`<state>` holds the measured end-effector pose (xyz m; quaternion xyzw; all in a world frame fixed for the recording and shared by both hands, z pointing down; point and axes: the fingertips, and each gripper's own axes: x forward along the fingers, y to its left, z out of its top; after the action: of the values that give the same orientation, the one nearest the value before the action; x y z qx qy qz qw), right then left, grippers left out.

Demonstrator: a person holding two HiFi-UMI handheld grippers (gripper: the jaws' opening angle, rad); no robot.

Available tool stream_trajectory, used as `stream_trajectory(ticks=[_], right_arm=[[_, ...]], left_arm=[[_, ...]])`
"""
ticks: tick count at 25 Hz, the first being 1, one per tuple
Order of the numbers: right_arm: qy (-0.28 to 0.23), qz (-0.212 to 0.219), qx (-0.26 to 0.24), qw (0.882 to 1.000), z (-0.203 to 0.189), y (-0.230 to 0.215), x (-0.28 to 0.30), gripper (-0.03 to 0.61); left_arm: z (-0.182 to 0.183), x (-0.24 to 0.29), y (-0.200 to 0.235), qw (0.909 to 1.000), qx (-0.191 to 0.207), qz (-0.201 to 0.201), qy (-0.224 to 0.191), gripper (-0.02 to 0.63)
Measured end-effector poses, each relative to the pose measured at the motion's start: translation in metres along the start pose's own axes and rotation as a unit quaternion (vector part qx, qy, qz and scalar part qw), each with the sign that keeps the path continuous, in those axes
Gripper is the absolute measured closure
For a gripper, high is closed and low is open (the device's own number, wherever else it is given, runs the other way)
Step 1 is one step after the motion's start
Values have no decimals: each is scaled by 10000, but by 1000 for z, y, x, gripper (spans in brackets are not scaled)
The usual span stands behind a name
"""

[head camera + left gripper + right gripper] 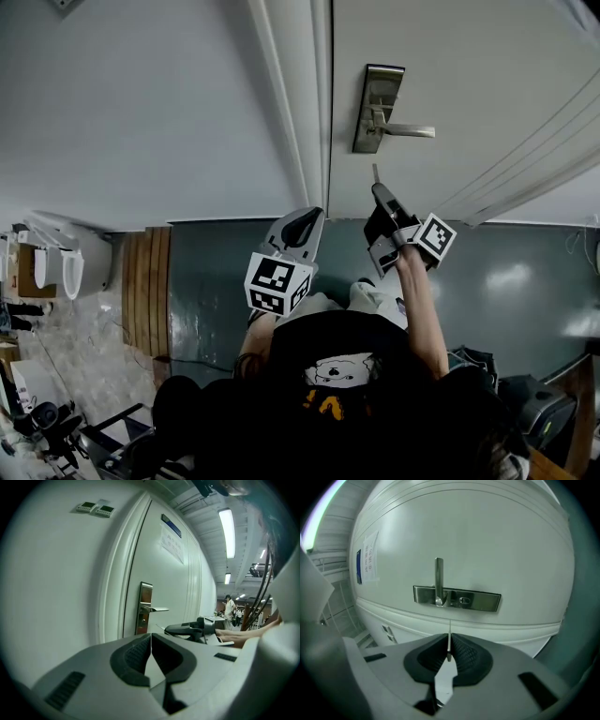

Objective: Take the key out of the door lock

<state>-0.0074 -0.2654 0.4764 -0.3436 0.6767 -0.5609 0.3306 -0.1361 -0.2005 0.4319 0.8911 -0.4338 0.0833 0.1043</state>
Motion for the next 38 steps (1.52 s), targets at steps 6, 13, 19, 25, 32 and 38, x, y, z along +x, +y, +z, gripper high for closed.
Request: stream_trajectory(ticks=[6, 13, 19, 25, 32, 38], right_arm=[[148, 44, -136, 9998, -30, 16, -27, 557], [318, -59, -389, 9987, -54, 28, -56, 557], [436, -122, -402, 9982, -62, 24, -74, 557], [528, -246, -602, 9965, -59, 19, -94, 557], [560, -341, -774, 9948, -48, 22, -136, 557], [624, -331, -897, 9935, -47, 27, -172, 557]], left_arm=[[-9, -19, 1, 10000, -80, -3, -18, 604], [-26, -34, -10, 9997, -224, -100, 52, 604], [-37, -35, -21, 9995, -264, -116, 114, 604], [-41, -32, -34, 9994, -269, -106, 183, 604], [-42, -36, -70, 9994, -244, -60, 242, 604], [-47, -51, -103, 9993, -201, 38, 298, 604]])
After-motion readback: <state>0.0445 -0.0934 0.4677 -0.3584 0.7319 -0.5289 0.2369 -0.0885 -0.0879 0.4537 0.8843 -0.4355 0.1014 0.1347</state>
